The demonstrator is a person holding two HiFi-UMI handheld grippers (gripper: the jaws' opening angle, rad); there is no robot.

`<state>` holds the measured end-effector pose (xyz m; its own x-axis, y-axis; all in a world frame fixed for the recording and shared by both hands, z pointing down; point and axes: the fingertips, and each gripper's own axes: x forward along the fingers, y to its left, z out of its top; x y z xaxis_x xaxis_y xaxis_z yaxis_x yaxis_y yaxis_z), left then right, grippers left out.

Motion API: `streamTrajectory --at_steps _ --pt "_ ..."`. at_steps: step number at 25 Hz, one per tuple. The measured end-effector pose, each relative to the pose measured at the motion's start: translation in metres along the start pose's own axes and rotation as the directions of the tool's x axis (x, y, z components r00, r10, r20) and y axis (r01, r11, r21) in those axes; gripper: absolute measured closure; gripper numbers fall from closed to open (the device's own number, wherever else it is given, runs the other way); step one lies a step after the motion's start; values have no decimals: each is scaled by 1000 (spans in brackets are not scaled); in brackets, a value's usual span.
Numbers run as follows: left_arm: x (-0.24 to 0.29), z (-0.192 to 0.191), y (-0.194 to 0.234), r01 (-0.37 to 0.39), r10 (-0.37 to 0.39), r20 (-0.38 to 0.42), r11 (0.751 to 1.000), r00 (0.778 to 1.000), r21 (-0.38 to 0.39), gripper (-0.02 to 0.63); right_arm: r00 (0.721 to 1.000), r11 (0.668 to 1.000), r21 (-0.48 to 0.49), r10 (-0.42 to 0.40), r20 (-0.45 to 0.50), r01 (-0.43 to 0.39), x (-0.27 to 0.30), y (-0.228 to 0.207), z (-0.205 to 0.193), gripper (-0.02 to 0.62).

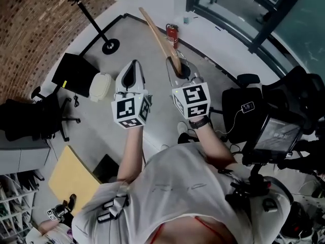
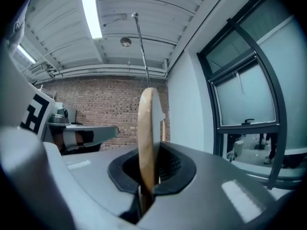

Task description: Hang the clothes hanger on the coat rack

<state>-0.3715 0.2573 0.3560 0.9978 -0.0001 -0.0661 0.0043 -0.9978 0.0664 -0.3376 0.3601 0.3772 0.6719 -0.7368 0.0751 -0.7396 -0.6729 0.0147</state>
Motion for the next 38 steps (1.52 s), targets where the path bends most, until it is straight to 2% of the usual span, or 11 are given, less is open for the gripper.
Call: streamTrajectory --at_steps 6,10,15,23,30,33,38 --pt "64 -3 -27 38 -38 -3 999 999 -17 607 999 999 25 -37 9 37 25 -62 2 592" --pt "91 -13 -42 28 -28 -12 1000 1000 -9 607 998 997 55 -52 -19 53 33 -96 -9 592" --pt "127 -36 -51 39 -39 -62 999 997 -4 607 997 995 88 -49 -67 55 58 -130 -29 592" --pt "203 -48 -11 46 -47 -68 999 997 -28 606 995 995 83 -54 -86 61 135 -158 -36 592" --pt "293 -35 53 78 -79 -28 996 996 -48 607 995 995 49 -80 -65 83 231 -170 -12 592" --pt "331 -28 72 94 -95 -8 994 995 -52 607 994 994 43 -102 -46 104 265 -184 0 592" --pt "378 -38 96 136 -137 -8 989 991 -64 607 988 987 48 -148 -51 151 314 -203 -6 592"
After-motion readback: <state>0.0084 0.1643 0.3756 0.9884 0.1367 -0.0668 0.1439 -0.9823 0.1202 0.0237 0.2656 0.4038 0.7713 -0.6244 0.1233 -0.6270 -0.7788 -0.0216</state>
